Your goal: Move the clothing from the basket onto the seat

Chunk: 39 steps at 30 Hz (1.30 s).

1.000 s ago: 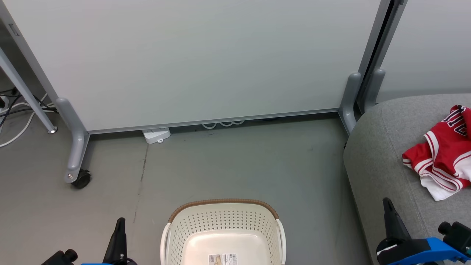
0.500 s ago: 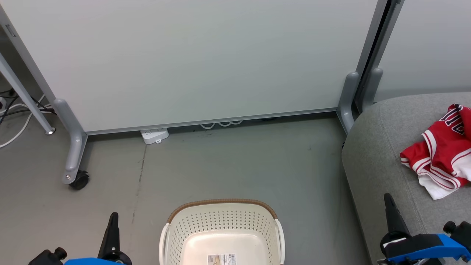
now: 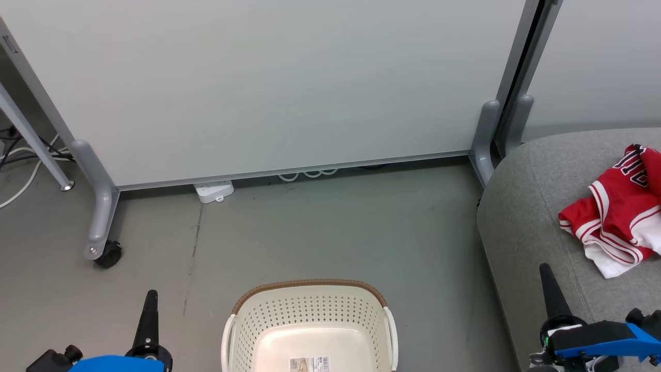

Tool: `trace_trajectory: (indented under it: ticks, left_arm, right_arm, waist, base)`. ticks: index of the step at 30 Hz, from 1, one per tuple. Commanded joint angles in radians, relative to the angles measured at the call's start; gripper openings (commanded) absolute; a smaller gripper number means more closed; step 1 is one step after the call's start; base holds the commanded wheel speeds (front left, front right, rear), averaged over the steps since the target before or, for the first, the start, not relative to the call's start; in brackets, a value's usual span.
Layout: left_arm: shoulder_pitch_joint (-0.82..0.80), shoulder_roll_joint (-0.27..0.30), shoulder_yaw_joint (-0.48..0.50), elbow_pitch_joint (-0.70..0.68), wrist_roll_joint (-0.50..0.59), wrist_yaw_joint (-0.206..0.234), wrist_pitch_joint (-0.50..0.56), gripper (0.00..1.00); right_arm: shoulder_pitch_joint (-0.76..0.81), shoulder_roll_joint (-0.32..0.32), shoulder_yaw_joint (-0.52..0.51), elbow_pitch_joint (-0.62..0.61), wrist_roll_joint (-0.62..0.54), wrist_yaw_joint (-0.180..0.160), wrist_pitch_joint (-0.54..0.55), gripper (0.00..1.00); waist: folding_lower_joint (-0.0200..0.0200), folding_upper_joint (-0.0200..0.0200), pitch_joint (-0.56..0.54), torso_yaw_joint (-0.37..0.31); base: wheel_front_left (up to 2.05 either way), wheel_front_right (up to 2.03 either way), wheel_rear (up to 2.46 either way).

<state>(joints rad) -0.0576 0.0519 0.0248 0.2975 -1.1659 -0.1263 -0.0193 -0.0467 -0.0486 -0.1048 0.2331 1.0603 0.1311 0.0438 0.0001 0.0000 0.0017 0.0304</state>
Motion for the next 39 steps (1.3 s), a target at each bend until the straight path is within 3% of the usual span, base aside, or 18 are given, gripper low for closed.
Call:
trace_trajectory:
  ticks: [1, 39]
  left_arm:
    - [-0.025, 0.007, 0.010, -0.015, -0.033, -0.005, 0.009, 0.00]
    - [-0.049, 0.006, 0.064, -0.044, -0.323, -0.007, 0.095, 0.00]
  right_arm:
    - [-0.021, -0.002, -0.003, -0.005, 0.042, 0.000, 0.007, 0.00]
    - [-0.056, -0.002, -0.008, 0.007, 0.398, -0.001, 0.052, 0.00]
  waist:
    - [0.0000, 0.0000, 0.000, -0.001]
    - [-0.0001, 0.0000, 0.001, -0.020]
  base:
    - [0.00, 0.00, 0.00]
    - [0.00, 0.00, 0.00]
